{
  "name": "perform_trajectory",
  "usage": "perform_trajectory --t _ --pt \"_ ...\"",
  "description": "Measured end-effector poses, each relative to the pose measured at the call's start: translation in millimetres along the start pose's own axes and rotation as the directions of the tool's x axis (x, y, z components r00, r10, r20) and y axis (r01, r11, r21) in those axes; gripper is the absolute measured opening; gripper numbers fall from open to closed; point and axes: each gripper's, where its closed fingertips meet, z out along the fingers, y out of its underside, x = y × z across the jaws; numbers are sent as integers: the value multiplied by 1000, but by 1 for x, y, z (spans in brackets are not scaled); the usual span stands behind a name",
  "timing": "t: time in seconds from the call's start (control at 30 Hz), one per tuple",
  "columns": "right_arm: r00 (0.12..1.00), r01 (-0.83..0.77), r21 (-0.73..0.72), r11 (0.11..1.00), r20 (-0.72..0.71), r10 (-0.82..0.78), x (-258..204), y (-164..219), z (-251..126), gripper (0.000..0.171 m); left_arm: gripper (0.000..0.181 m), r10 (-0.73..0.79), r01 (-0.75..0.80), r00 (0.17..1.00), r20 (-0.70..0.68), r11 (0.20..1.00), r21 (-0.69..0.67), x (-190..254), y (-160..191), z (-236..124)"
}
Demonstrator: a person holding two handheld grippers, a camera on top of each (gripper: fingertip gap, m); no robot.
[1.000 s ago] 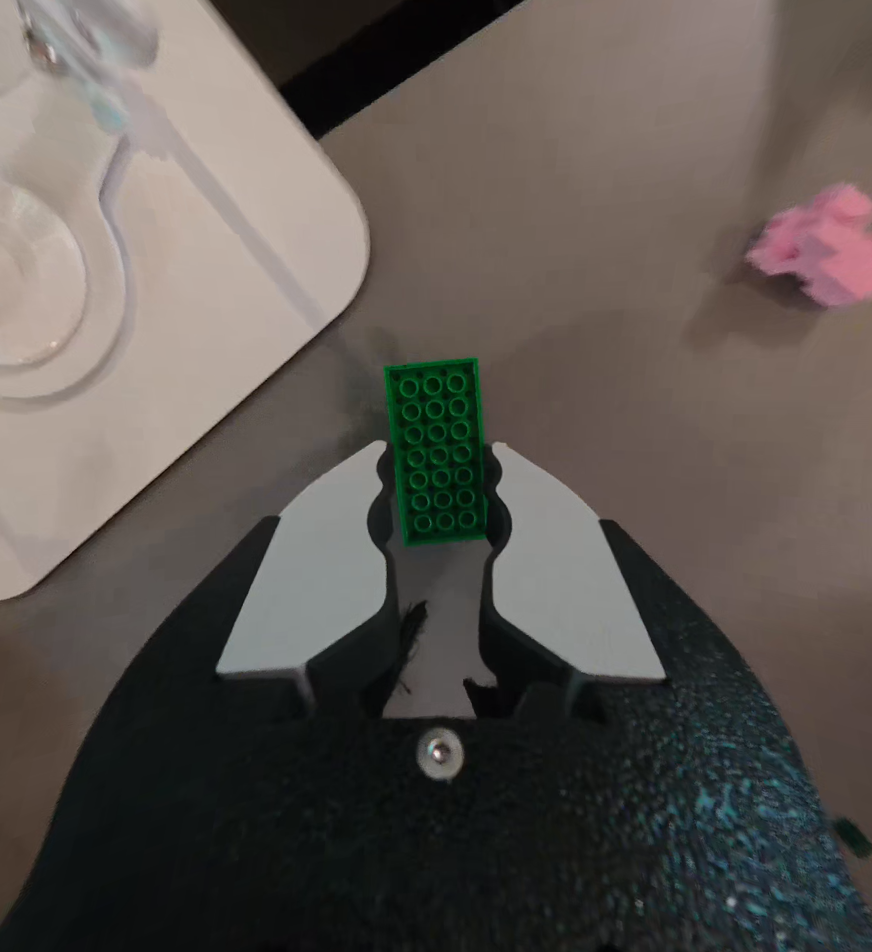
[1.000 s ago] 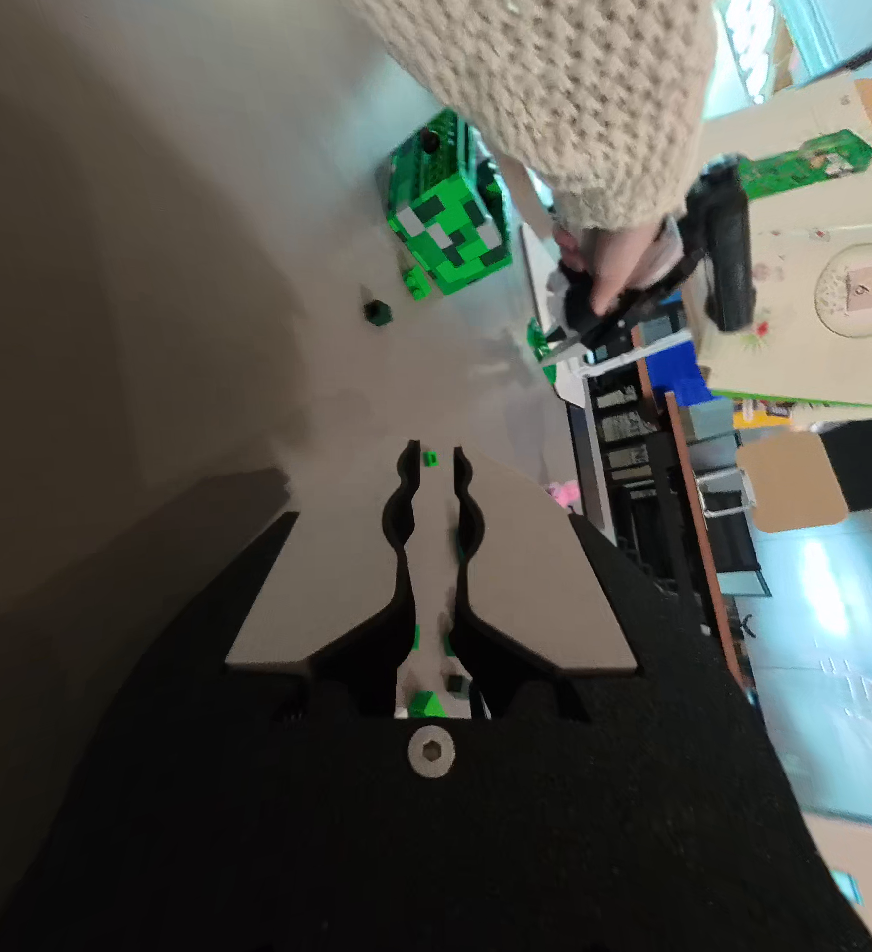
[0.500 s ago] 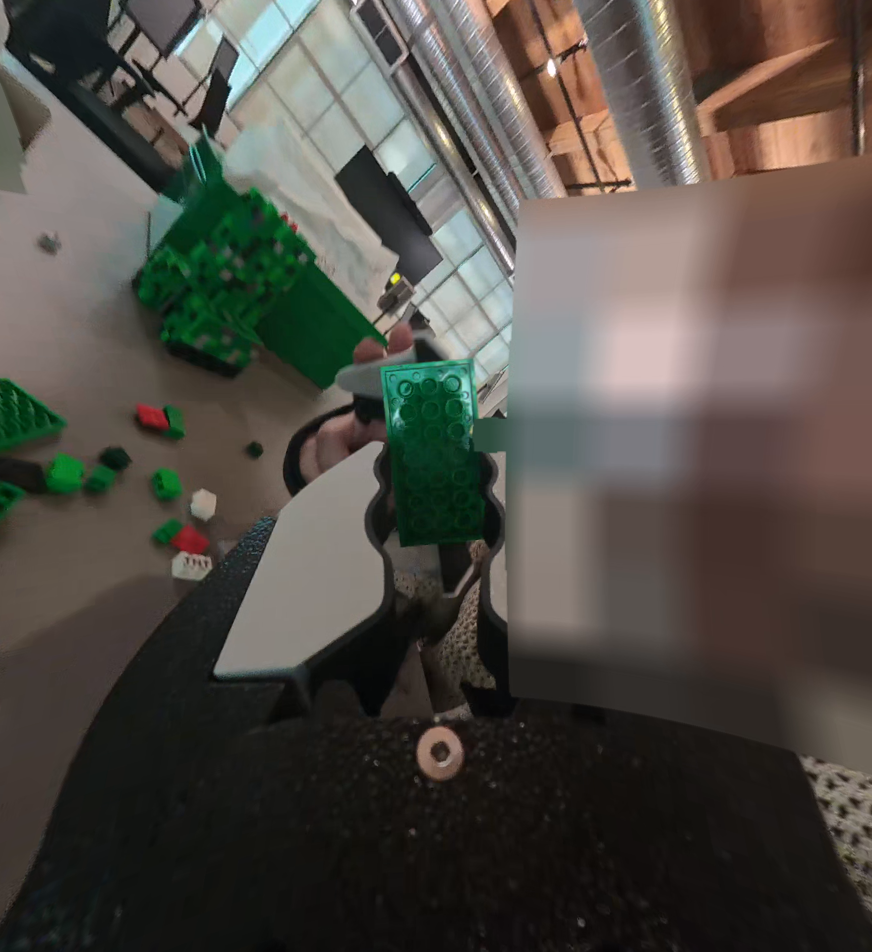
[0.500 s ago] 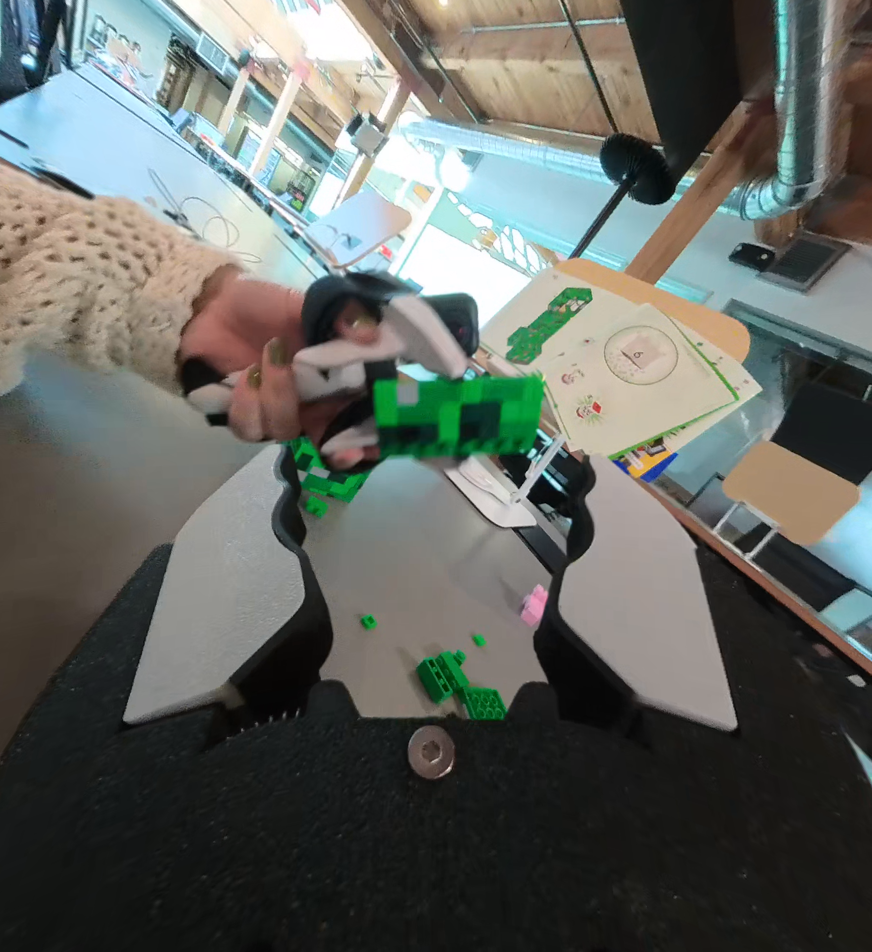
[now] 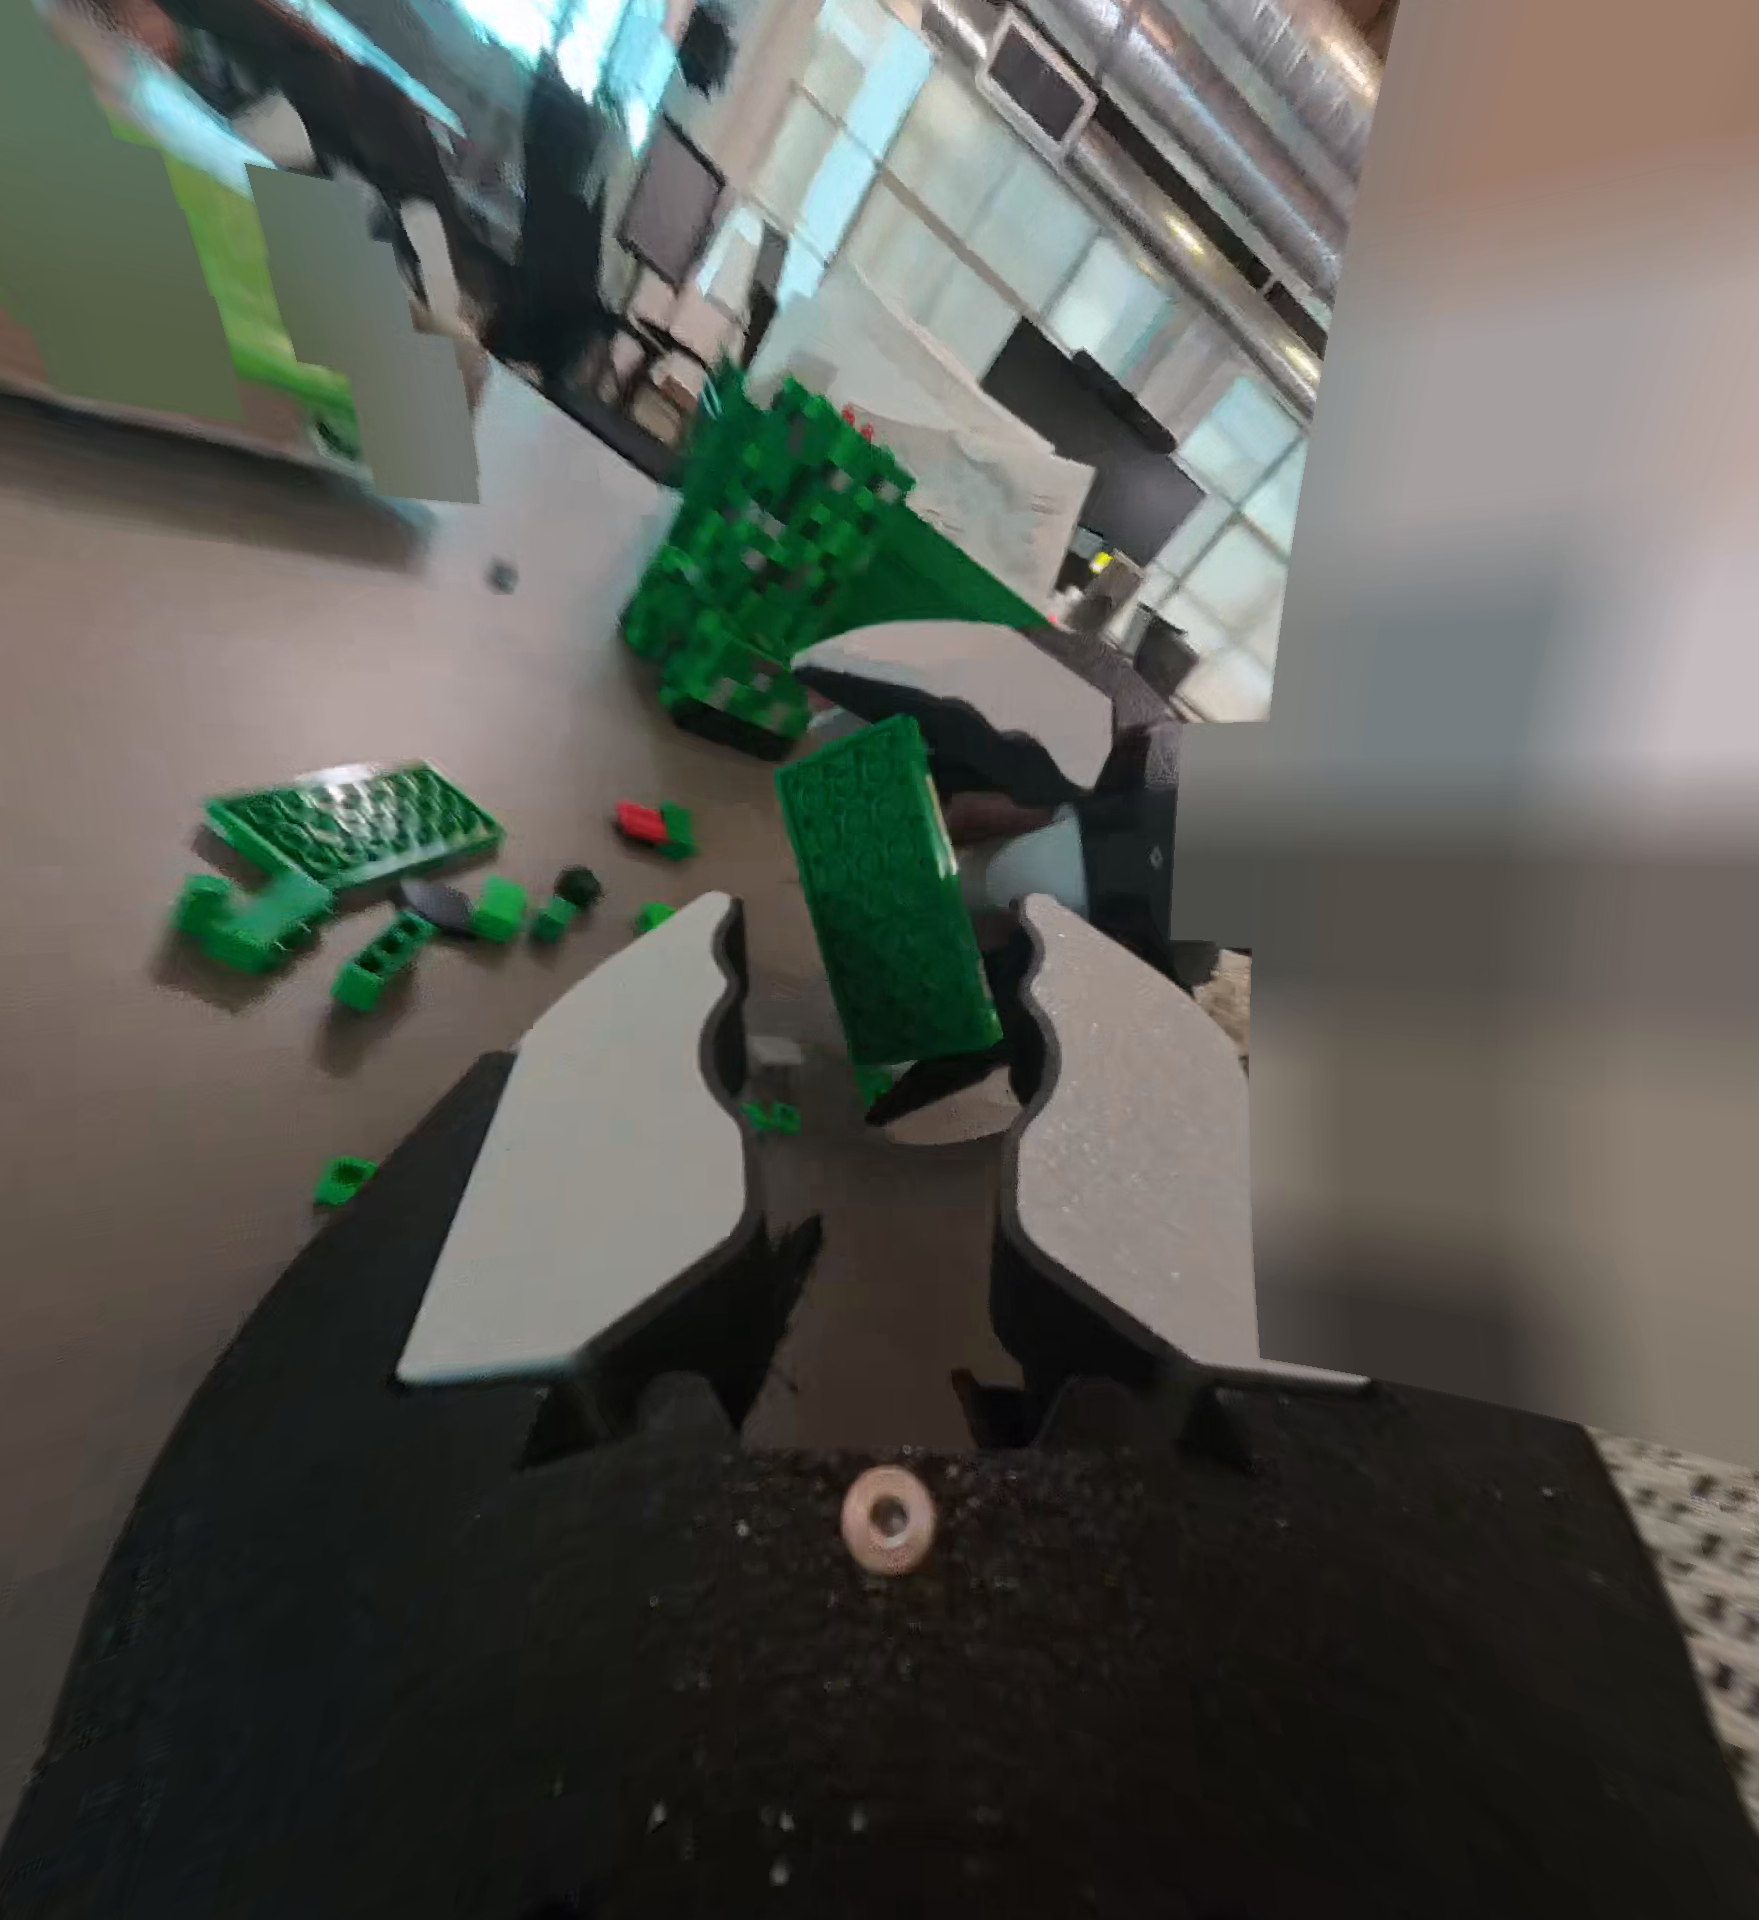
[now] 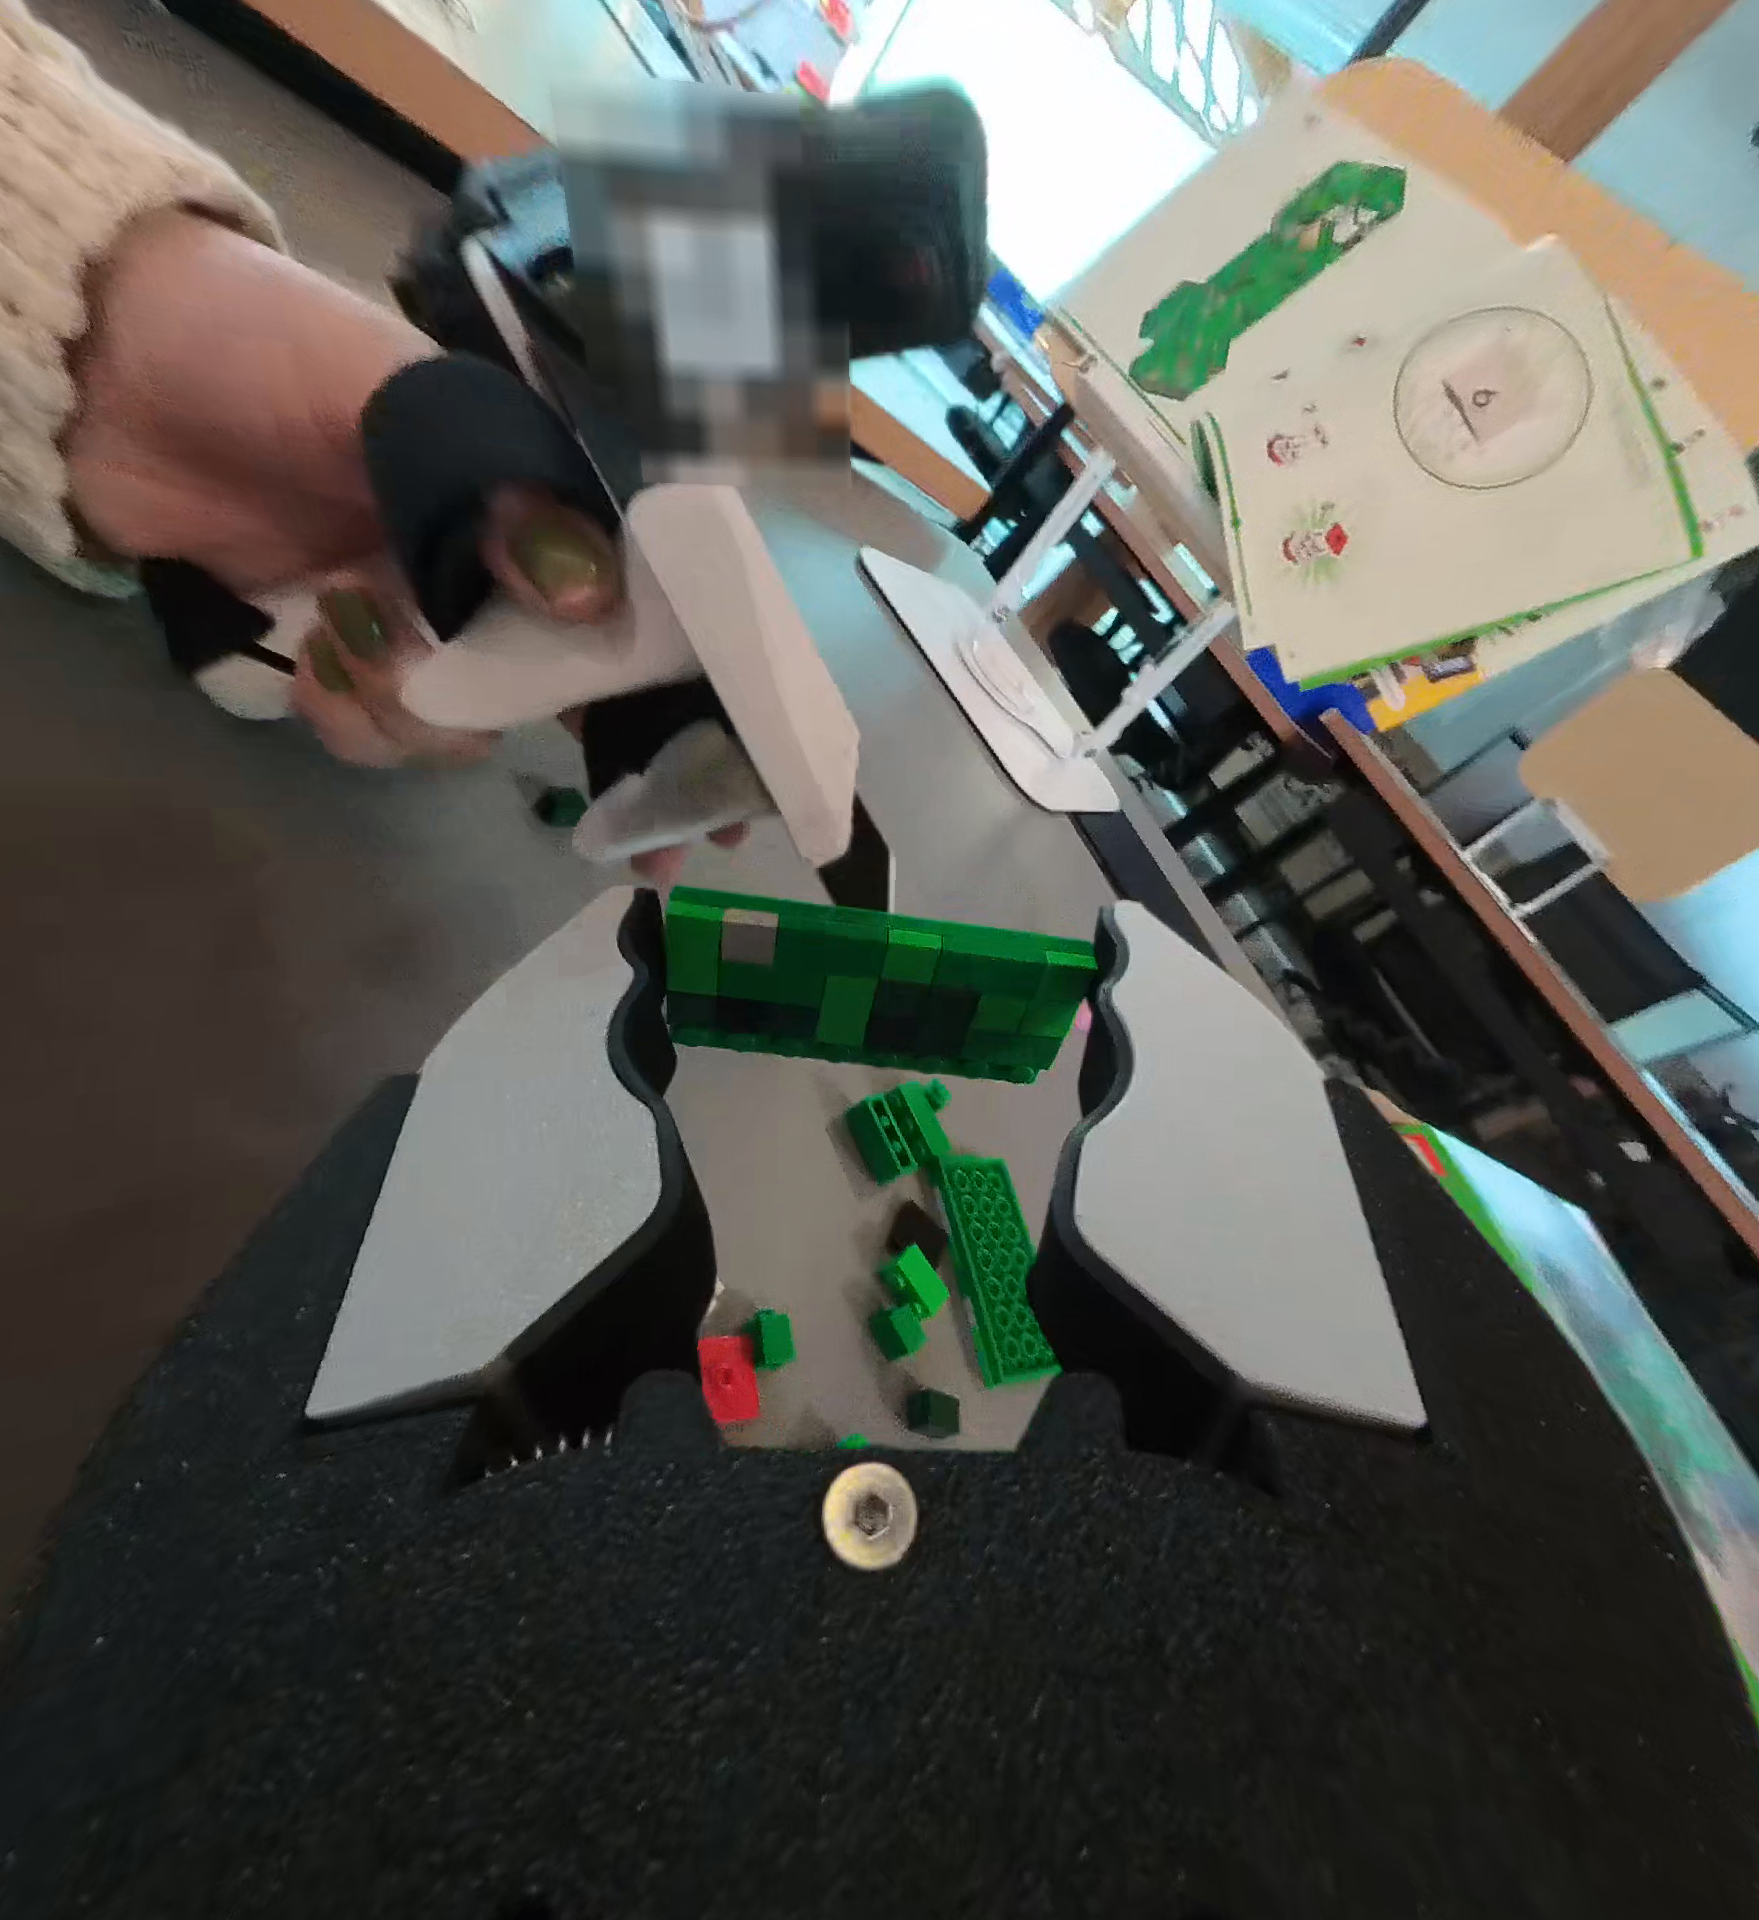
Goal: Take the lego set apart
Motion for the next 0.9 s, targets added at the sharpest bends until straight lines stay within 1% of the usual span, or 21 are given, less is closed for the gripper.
perform_trajectory --t 0.03,0.07,0.13,0.2,0.23,0.3,0.33,0.37,0.4,0.43,0.5,0.57,0.6,0.63,0.67,0.7,0.77,0.83,0.9 --pt "1000 15 -11 1000 -9 -15 0 2 1 77 49 49 -49 999 10 998 25 2 -3 -1" --pt "999 39 -24 999 -4 -39 -3 3 2 77 50 80 -81 997 21 996 32 3 -5 -2" --pt "992 130 -43 991 7 -130 -11 5 4 77 51 127 -127 991 43 992 -7 5 0 0" --pt "971 241 -77 967 18 -240 -20 9 7 77 50 193 -182 976 105 978 -103 -2 12 4" --pt "957 289 -87 953 25 -288 -24 9 8 77 46 236 -213 962 139 964 -157 -7 20 6" --pt "935 356 -100 929 36 -354 -31 10 9 76 34 330 -283 926 183 928 -243 -13 30 7" --pt "926 378 -128 917 36 -377 -31 14 10 76 10 384 -331 905 182 906 -263 -12 32 7" --pt "920 390 -129 912 23 -390 -30 15 11 76 6 433 -371 877 207 885 -280 -14 32 6" --pt "928 373 -77 925 5 -374 -30 7 9 69 6 478 -409 850 221 864 -295 -16 31 3" --pt "949 316 -22 948 9 -316 -32 0 7 67 6 493 -428 842 217 857 -287 -15 28 2" --pt "992 120 52 991 43 -123 -27 -12 2 71 5 445 -414 875 191 892 -183 -7 15 -1" --pt "993 -98 133 986 81 88 -14 -20 -5 75 6 372 -367 925 79 928 -64 8 5 -5" --pt "978 -199 167 966 97 185 -6 -23 -9 72 6 345 -345 939 13 939 -7 16 0 -7" --pt "954 -292 186 938 119 274 2 -23 -12 65 6 325 -323 944 -51 945 38 23 -4 -10" --pt "923 -377 197 905 159 350 5 -24 -14 57 6 305 -301 948 -94 952 53 28 -4 -11" --pt "885 -451 198 870 225 407 3 -26 -16 50 6 291 -287 950 -109 956 51 28 -4 -12" --pt "779 -578 144 803 390 491 -11 -29 -18 34 6 304 -303 944 -128 953 28 30 0 -11" --pt "681 -661 102 744 497 537 -20 -34 -20 24 6 324 -323 937 -133 946 29 33 0 -11" --pt "644 -699 115 705 530 552 -18 -38 -23 20 6 310 -305 938 -156 951 56 36 -3 -13"
